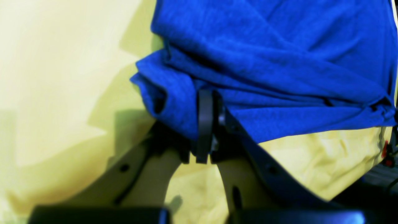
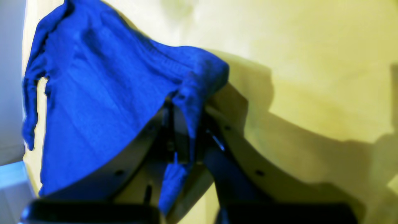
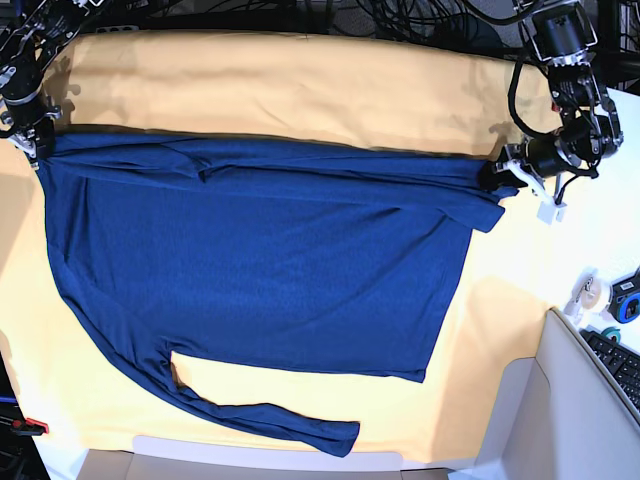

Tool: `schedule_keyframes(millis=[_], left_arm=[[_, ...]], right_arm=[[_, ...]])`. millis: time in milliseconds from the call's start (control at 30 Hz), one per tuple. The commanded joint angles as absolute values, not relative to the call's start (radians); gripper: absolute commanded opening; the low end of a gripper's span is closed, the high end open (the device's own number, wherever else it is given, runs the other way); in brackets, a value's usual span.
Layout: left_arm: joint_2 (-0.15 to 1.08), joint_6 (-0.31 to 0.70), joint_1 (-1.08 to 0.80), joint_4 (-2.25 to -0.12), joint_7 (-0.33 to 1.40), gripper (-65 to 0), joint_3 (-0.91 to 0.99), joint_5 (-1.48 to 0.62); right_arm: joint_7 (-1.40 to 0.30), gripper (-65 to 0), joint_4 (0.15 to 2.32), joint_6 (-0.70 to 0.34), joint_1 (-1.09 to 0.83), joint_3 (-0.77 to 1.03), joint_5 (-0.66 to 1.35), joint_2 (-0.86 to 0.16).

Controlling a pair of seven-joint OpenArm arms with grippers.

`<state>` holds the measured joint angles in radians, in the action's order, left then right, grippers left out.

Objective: Fold the T-shirt properly
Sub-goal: 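Drag the held edge back toward the robot with both grippers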

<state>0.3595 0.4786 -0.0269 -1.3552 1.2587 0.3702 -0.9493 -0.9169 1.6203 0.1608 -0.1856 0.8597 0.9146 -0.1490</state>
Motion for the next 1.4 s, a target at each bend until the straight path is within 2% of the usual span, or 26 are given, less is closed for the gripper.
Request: schedule_keyframes(millis=[0,267,600,1033,1367], left_arm=[[0.383,0.478,-0.041,-1.397,1.244,-65.0,0.383,-0.947],[0.378,0.478,-0.206,-1.544,1.253,-65.0,0.499,-0.949],[0.343,0.478,-0.337,-1.623,1.242,-65.0,0.507,-0.949],[0.314,0.478,-0.463,-1.632,1.181,-65.0,0.506,-0.947],[0.314,0.478,-0.469,-1.632,1.178,-65.0,0.506,-0.947]], right_arm=[[-0.886,-65.0,1.65,0.156,-0.203,0.868,0.912,-0.17],[-0.886,-65.0,1.718,0.156,-0.354,0.868,0.912,-0.16],[-0.886,-65.0,1.718,0.154,-0.47,0.868,0.914,-0.13],[-0.886,-65.0,1.718,0.154,-0.522,0.865,0.914,-0.127],[-0.886,-65.0,1.716,0.154,-0.547,0.863,0.908,-0.127]])
